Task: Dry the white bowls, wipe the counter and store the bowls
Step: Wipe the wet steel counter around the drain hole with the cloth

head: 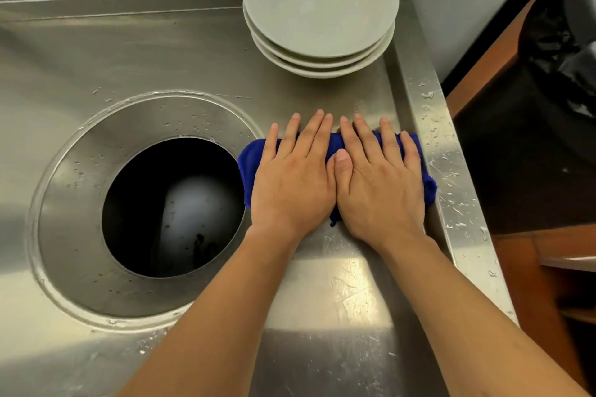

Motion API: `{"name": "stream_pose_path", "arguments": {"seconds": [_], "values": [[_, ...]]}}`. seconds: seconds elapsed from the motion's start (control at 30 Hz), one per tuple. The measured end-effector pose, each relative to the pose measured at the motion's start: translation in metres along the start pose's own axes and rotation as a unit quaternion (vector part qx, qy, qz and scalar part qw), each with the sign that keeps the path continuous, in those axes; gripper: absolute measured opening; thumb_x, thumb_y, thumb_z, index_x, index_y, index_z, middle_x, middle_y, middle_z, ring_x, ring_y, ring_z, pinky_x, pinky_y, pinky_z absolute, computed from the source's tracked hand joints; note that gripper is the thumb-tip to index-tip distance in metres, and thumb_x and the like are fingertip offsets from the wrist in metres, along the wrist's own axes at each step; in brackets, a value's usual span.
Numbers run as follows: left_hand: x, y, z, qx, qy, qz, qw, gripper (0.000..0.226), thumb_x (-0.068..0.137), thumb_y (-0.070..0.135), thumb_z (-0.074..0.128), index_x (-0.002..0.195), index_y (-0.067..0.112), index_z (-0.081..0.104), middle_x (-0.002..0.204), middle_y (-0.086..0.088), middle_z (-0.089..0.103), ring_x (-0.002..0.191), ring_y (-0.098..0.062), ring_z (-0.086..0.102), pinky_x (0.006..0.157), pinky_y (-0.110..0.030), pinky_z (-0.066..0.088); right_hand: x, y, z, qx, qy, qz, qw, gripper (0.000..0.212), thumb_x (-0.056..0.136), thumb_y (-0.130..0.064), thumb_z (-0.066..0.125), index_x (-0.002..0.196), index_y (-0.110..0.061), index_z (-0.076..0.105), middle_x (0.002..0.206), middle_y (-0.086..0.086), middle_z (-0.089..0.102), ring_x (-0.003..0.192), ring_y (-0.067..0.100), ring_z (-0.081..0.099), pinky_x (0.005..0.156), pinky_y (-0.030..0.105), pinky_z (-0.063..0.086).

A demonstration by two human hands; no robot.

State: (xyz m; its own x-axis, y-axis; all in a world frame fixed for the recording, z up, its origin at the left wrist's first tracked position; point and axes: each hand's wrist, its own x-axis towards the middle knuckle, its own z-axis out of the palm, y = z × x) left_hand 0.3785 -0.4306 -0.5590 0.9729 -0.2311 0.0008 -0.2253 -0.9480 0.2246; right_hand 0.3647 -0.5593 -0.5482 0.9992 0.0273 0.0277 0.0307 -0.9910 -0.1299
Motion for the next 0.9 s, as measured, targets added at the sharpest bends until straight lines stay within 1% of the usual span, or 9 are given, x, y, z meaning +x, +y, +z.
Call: {"name": "stream_pose_path", "arguments": {"seconds": [0.23,0.33,0.4,0.47,0.57,0.73,0.9], "values": [[-0.024,0.006,0.002,0.0,-0.008,-0.002,1.0,0.06,0.113,0.042,0.022,0.169,0.021,0.017,0.178,0.003,0.02,0.165,-0.025,0.013,0.132,-0.044,0.0,-0.025,0.0,-0.001,0.008,-0.003,-0.002,1.0,0.059,0.106,-0.043,0.011,0.161,-0.024,0.024,0.167,0.0,0.03,0.157,0.028,0.019,0.126,0.048,0.012],[-0.032,0.009,0.002,-0.003,-0.012,-0.004,1.0,0.062,0.111,0.044,0.017,0.169,0.02,0.017,0.178,0.003,0.02,0.165,-0.025,0.012,0.132,-0.045,0.0,-0.034,0.0,-0.002,0.009,-0.009,-0.001,1.0,0.059,0.107,-0.042,0.012,0.161,-0.024,0.025,0.167,-0.001,0.03,0.157,0.028,0.019,0.126,0.048,0.013],[-0.039,0.011,0.003,-0.002,-0.013,-0.002,1.0,0.063,0.111,0.044,0.017,0.169,0.02,0.017,0.178,0.003,0.02,0.165,-0.025,0.012,0.132,-0.046,0.0,-0.041,0.0,-0.002,0.007,-0.01,0.0,1.0,0.059,0.107,-0.043,0.012,0.161,-0.025,0.024,0.167,-0.001,0.029,0.157,0.027,0.018,0.126,0.048,0.012],[-0.045,0.012,0.004,-0.004,-0.015,0.004,1.0,0.061,0.113,0.043,0.02,0.169,0.02,0.017,0.177,0.002,0.021,0.165,-0.025,0.012,0.133,-0.047,0.002,-0.049,0.001,-0.003,0.004,-0.011,0.002,1.0,0.059,0.107,-0.043,0.011,0.161,-0.025,0.023,0.167,-0.001,0.029,0.157,0.027,0.018,0.126,0.048,0.012],[-0.058,0.014,0.006,-0.003,-0.011,0.01,1.0,0.059,0.114,0.042,0.022,0.169,0.02,0.019,0.177,0.001,0.023,0.165,-0.025,0.015,0.133,-0.047,0.003,-0.063,-0.001,-0.003,0.006,-0.01,0.01,1.0,0.059,0.106,-0.043,0.01,0.161,-0.025,0.025,0.167,-0.001,0.03,0.157,0.028,0.019,0.126,0.048,0.013],[-0.086,0.019,0.006,-0.017,-0.008,0.02,1.0,0.063,0.109,0.041,0.017,0.167,0.017,0.026,0.175,-0.001,0.03,0.163,-0.028,0.021,0.133,-0.049,0.007,-0.092,-0.003,-0.003,-0.007,-0.015,0.018,1.0,0.059,0.107,-0.043,0.009,0.161,-0.025,0.024,0.166,-0.003,0.031,0.157,0.027,0.019,0.126,0.047,0.013],[-0.117,0.025,0.006,-0.034,-0.016,0.034,0.999,0.061,0.111,0.041,0.023,0.167,0.018,0.025,0.175,0.0,0.028,0.164,-0.027,0.019,0.132,-0.047,0.005,-0.128,-0.005,-0.006,-0.001,-0.017,0.03,0.999,0.058,0.107,-0.043,0.011,0.161,-0.025,0.026,0.166,-0.002,0.032,0.157,0.027,0.019,0.126,0.048,0.015]]}}
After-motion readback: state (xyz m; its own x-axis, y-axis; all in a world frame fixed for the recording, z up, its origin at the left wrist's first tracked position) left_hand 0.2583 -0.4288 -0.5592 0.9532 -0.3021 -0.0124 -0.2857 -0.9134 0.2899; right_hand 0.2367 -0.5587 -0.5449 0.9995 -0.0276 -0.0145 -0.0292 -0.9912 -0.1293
